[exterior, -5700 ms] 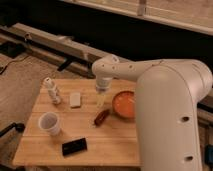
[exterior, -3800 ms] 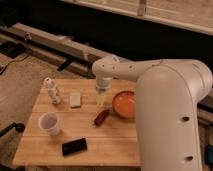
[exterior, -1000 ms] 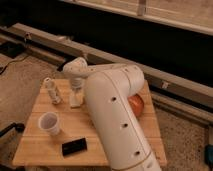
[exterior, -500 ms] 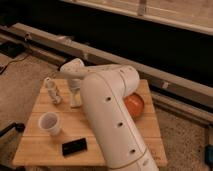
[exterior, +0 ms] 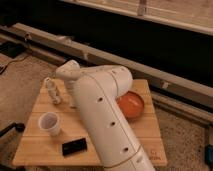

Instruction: Wipe the white sponge on the table

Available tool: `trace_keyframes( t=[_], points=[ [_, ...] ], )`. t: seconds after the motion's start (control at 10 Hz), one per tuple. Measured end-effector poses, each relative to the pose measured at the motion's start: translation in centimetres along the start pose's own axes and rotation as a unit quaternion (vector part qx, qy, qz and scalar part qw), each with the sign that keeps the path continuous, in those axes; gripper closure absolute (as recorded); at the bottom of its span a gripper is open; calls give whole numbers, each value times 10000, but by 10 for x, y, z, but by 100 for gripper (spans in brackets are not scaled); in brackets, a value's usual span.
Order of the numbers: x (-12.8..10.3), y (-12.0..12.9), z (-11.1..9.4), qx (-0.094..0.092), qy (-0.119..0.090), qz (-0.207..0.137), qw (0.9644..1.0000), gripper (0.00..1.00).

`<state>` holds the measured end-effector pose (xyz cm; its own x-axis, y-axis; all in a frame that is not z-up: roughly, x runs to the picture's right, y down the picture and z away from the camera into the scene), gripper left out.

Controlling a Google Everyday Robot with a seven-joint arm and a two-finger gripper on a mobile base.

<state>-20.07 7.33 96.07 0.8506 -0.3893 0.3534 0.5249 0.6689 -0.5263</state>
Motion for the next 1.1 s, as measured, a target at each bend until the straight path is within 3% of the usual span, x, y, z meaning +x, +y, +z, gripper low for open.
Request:
trace_keyframes(
  t=[0.4,0.7,1.1],
  points=[
    [3,0,-4,-121,37,47,9999,97],
    [18,1,-10,-170,39,256,9995,100],
    [46,5,-9,-374,143,664,9970,100]
  ],
)
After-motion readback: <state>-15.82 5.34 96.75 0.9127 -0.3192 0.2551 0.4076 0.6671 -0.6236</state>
